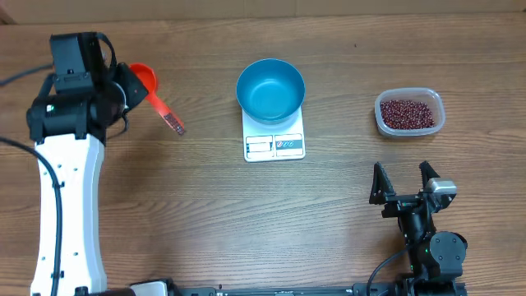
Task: Scoop item into bowl and weigh 150g on scale
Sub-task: 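Close the left gripper on the red scoop and lift it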
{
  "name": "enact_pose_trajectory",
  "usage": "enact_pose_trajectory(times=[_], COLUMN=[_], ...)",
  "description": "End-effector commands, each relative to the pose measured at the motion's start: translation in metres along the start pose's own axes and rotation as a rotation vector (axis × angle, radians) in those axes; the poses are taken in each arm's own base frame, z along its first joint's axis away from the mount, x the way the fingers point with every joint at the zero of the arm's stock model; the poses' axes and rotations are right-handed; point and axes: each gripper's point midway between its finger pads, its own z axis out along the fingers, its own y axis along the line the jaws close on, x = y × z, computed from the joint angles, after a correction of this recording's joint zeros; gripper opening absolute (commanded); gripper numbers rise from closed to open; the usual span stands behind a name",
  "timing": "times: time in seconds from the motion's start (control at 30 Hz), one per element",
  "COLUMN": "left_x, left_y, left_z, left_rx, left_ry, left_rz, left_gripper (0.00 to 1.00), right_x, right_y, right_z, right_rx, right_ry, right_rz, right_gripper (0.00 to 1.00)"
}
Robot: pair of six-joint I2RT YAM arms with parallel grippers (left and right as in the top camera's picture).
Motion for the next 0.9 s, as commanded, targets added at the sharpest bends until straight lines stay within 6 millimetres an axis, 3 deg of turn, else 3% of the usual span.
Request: enact_pose_trajectory(times=[0.0, 0.3, 0.57, 0.87], left_x=[0.01, 0.05, 0.068, 0.081], left_y=[-0.002, 0.003, 0.007, -0.013], left_z=[-0.01, -0.014, -0.018, -0.019], left_rx=[0.01, -0.027, -0.071, -0.034], left_ry=[0.034, 0.217, 0.276, 0.304], left_rz=[-0.213, -0.426, -0.427, -0.398], left_gripper=[0.04, 0.04, 0.04, 0.04], right_x=[0.002, 0.002, 0.002, 0.002], right_y=[0.001, 0.001, 0.001, 0.001], right_z=[0.0, 0.0, 0.0, 0.0], right_rx=[-0.005, -0.005, -0.005, -0.005], right_ry=[-0.005, -0.005, -0.005, -0.004], right_rz=[-0.004, -0.004, -0.004, -0.004], right_gripper=[1.0, 1.0, 1.0, 1.0])
